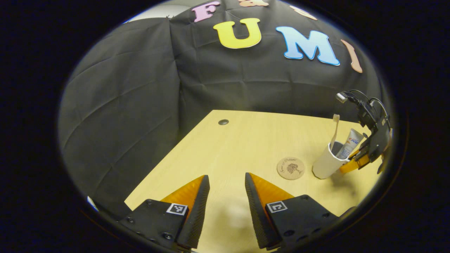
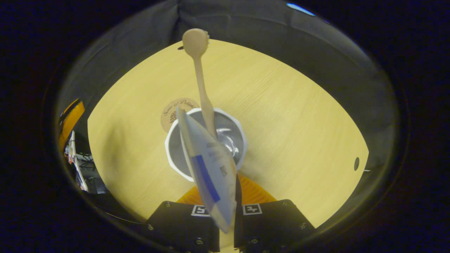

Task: Put the toothbrush and toothpaste on the desktop into the cup, then pick up the cup and place it on the coaster on the desktop.

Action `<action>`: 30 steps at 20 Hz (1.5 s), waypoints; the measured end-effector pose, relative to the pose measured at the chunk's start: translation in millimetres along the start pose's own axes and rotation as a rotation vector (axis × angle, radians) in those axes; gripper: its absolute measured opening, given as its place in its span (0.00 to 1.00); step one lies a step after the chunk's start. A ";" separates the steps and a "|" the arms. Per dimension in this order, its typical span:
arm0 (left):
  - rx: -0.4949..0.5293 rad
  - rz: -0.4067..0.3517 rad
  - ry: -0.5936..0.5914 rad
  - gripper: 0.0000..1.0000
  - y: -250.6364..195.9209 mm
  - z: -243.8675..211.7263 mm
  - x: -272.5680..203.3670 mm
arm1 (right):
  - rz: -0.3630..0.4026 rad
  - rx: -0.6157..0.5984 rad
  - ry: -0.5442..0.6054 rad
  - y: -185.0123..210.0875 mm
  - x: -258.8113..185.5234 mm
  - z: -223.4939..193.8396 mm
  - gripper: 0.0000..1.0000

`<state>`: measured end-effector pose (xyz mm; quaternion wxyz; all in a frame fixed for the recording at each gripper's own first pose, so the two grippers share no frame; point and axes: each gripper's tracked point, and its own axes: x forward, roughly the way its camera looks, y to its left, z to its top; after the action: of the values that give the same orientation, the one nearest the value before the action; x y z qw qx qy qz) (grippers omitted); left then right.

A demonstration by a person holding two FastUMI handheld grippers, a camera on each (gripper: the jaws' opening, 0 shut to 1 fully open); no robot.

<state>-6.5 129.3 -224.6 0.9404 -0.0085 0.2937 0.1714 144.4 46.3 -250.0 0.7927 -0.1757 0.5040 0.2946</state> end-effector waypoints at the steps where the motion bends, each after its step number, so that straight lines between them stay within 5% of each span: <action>1: -0.002 0.002 0.001 0.71 2.6 -2.3 -2.3 | 0.015 0.016 -0.008 6.6 -1.9 4.0 0.20; 3: -0.006 0.006 0.005 0.63 6.3 -2.9 -5.5 | 0.027 0.017 -0.023 16.0 -3.5 15.6 0.21; 4: -0.008 0.008 0.005 0.71 9.7 -2.5 -7.1 | 0.022 0.004 -0.032 19.9 -3.7 21.8 0.21; 8: -0.013 0.027 0.006 0.71 26.3 1.7 -1.8 | 0.039 -0.015 -0.041 47.5 4.2 46.0 0.21; 9: -0.015 0.035 0.004 0.63 31.1 0.8 -4.4 | 0.036 -0.028 -0.040 51.9 9.1 50.0 0.21; 20: -0.085 0.134 0.024 0.69 95.5 -15.5 -15.2 | 0.002 -0.062 0.008 87.2 23.4 80.0 0.21; 30: -0.038 0.061 -0.020 0.67 70.5 7.8 -14.7 | -0.010 -0.039 -0.088 84.5 -13.0 87.9 0.25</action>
<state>-36.6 191.9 -204.0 0.9372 -0.0157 0.2812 0.2057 147.1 157.8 -198.9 0.8118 -0.1804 0.4622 0.3079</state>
